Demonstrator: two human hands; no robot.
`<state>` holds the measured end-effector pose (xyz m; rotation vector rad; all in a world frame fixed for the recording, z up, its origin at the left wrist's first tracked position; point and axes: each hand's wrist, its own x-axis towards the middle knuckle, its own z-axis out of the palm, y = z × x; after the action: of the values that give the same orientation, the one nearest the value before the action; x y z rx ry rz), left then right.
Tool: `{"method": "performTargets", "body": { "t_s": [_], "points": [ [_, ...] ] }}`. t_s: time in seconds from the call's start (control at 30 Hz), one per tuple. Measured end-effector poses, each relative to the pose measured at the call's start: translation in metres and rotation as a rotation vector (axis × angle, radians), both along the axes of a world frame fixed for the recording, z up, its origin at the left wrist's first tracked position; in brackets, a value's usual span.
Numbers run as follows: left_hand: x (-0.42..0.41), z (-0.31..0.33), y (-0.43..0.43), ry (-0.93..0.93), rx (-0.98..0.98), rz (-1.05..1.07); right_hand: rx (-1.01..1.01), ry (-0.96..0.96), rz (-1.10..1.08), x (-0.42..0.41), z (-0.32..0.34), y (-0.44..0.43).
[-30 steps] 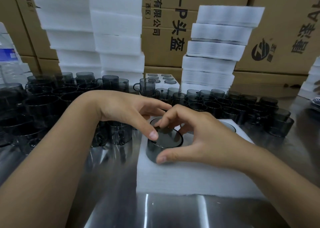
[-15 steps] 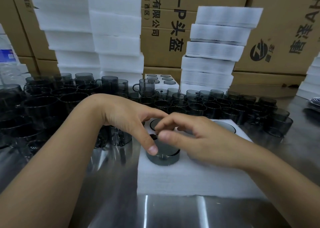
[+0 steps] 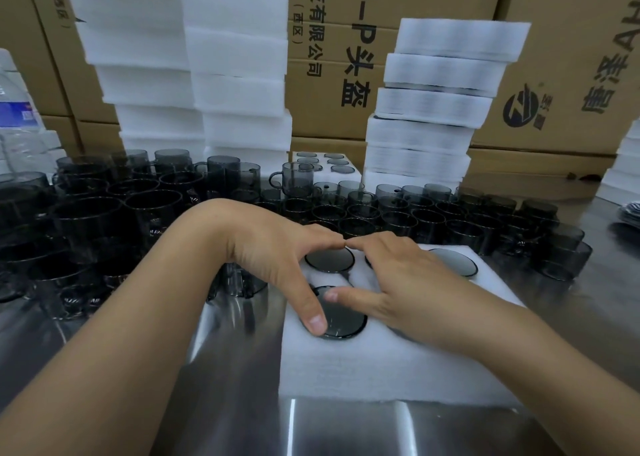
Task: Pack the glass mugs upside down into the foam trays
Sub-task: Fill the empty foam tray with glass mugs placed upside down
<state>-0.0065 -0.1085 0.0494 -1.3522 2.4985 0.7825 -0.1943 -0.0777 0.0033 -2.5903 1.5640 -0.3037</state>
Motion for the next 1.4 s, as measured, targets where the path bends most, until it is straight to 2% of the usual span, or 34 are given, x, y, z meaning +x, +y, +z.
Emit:
{"method": "performTargets", "body": {
  "t_s": [0.23,0.33,0.37,0.43,0.5,0.57,0.67,0.77,0.83,0.93,1.13,1.3,1.4],
  "points": [
    [-0.001,-0.001,0.001,0.037,0.0,-0.025,-0.047,0.088,0.014,0.003,0.003,-0.003],
    [0.0,-0.003,-0.002,0.048,0.02,-0.037,0.112,0.097,0.094,-0.01,0.019,-0.007],
    [0.001,-0.003,-0.003,0.034,0.016,-0.018,0.213,0.03,0.141,-0.017,0.028,-0.008],
    [0.001,-0.004,-0.005,0.0,-0.019,0.047,0.313,-0.256,0.173,-0.035,0.046,-0.014],
    [-0.001,-0.007,-0.005,0.06,-0.062,0.103,0.186,-0.53,0.084,-0.059,0.054,-0.029],
    [-0.009,-0.011,-0.006,0.208,-0.119,0.165,-0.023,-0.595,-0.065,-0.077,0.05,-0.045],
    [-0.03,-0.022,-0.009,0.469,-0.245,0.211,-0.193,-0.432,-0.326,-0.097,0.034,-0.068],
    [-0.051,-0.037,-0.007,0.619,-0.296,0.185,-0.17,-0.236,-0.462,-0.108,0.024,-0.081],
    [-0.061,-0.044,-0.003,0.604,-0.302,0.157,-0.135,-0.193,-0.489,-0.111,0.018,-0.085],
    [-0.068,-0.048,0.001,0.465,-0.318,0.063,-0.086,-0.185,-0.508,-0.113,0.012,-0.088],
    [-0.07,-0.047,0.002,0.328,-0.359,-0.004,-0.082,-0.112,-0.528,-0.113,0.003,-0.092],
    [-0.07,-0.048,0.001,0.377,-0.347,0.008,-0.075,-0.086,-0.556,-0.112,0.002,-0.089],
    [-0.068,-0.048,0.0,0.52,-0.296,0.083,-0.075,-0.053,-0.569,-0.112,0.006,-0.087]
  ]
}}
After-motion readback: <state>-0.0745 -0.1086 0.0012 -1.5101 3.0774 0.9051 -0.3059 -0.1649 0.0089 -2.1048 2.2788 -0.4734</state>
